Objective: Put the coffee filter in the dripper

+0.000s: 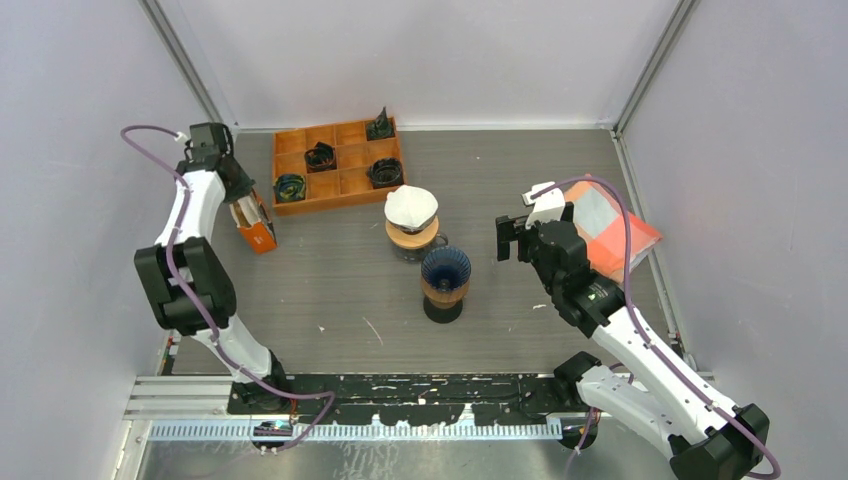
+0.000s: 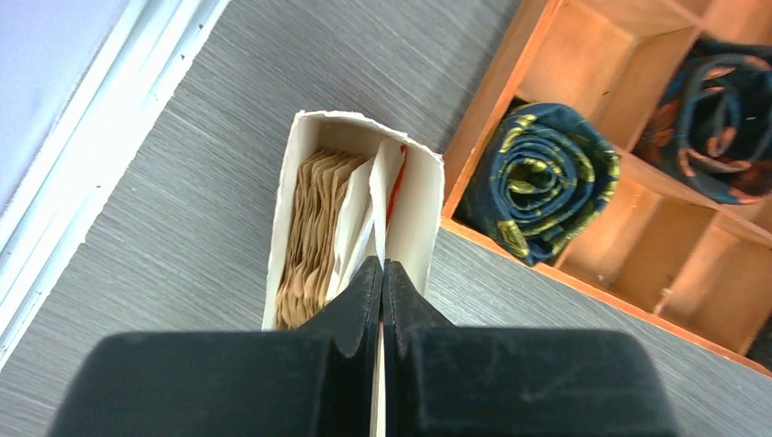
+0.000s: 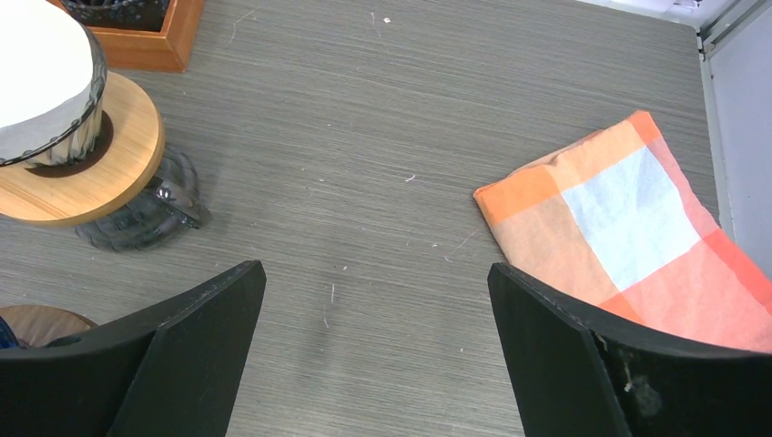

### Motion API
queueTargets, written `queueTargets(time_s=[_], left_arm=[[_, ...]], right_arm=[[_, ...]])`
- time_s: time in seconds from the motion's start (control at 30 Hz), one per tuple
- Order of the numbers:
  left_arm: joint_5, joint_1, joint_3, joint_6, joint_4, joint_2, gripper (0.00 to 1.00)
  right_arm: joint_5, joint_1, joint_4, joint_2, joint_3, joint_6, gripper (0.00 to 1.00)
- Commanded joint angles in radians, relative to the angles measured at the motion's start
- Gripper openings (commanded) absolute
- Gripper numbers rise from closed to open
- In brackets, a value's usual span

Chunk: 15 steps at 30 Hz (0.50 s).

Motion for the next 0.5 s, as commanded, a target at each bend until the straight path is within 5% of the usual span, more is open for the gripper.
queueTargets(time_s=[0.0,0.47], left_arm=[[-0.001,0.007,0.021,0.005,-0.005,-0.126,0.00],[0.092,0.007,0.000,-0.015,-0.112,-0.410,0.00]], right_arm=[[-0.015,-0.002,0.034,-0.022,0.051,-0.009,0.99],[-0.230,-0.002,-0.072,-0.004,0.213,-0.055,0.98]])
